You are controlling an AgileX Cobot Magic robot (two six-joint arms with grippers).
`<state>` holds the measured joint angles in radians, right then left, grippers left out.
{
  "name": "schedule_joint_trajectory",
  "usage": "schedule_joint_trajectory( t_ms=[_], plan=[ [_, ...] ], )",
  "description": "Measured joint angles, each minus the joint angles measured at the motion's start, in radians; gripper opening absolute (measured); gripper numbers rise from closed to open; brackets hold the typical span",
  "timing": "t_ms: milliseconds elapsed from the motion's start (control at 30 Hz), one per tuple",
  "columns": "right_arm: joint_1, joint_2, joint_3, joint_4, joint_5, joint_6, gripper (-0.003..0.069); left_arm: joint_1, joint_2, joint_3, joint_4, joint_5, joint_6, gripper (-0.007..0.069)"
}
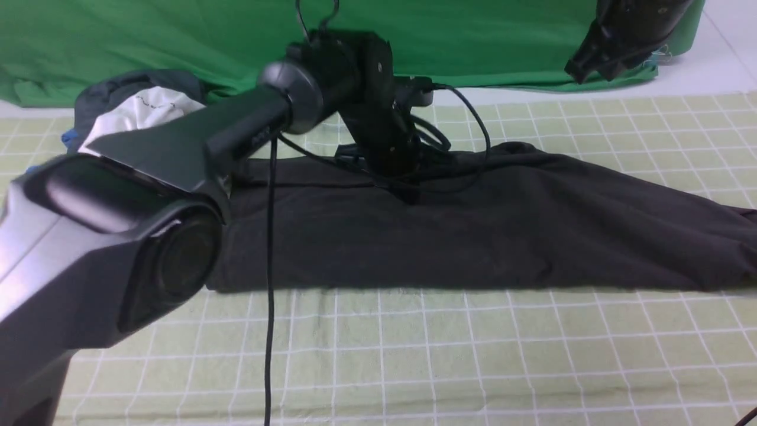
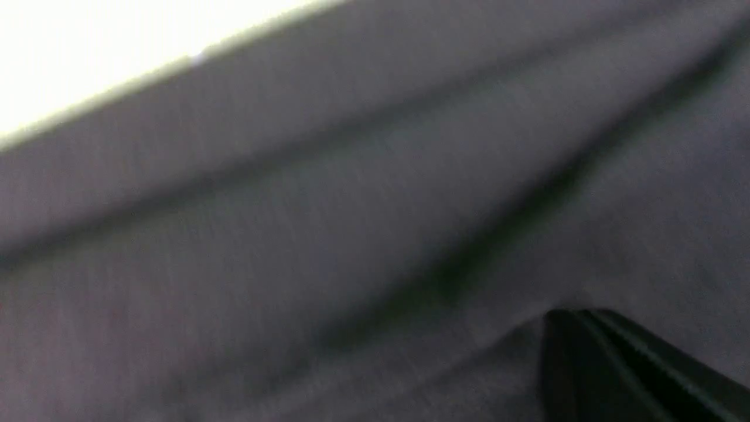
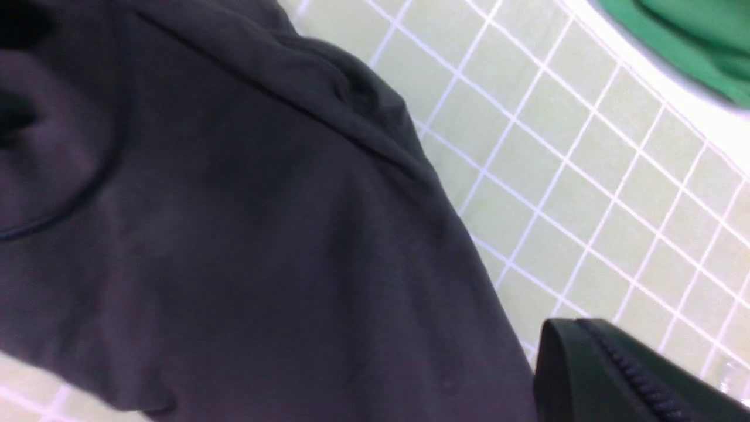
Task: Fold a long-sleeved shirt over a green coffee tablecloth.
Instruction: 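Fold the black garment in half by bringing its near edge over to the far edge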
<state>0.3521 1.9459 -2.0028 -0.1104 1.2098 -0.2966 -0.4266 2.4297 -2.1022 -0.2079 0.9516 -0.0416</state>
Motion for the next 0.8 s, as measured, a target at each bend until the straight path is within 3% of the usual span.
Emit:
schedule_joint_trajectory(
  t_ms=[167, 300, 433, 600, 733, 800],
  plan=[
    [0.0, -0.081, 0.003, 0.082, 0.004, 0.0, 0.0003, 0.026, 0.012, -0.001, 0.035, -0.15, -0.001, 0.0011],
    [0.0, -0.165, 0.062, 0.089, 0.003, 0.0, 0.0003, 0.074, 0.022, -0.064, 0.053, -0.154, -0.005, 0.0011],
    [-0.013, -0.263, 0.202, 0.091, 0.003, 0.0, 0.0003, 0.135, 0.022, -0.183, 0.054, -0.055, -0.008, 0.0011],
    [-0.063, -0.34, 0.393, 0.096, 0.006, 0.002, 0.0001, 0.171, 0.021, -0.356, 0.03, 0.205, 0.013, 0.0011],
    [-0.113, -0.364, 0.463, 0.11, -0.008, 0.021, 0.0001, 0.156, -0.002, -0.367, -0.109, 0.253, 0.108, 0.0011],
    [-0.126, -0.365, 0.47, 0.124, -0.017, 0.026, 0.0001, 0.123, -0.002, -0.355, -0.099, 0.256, 0.115, 0.0011]
  ],
)
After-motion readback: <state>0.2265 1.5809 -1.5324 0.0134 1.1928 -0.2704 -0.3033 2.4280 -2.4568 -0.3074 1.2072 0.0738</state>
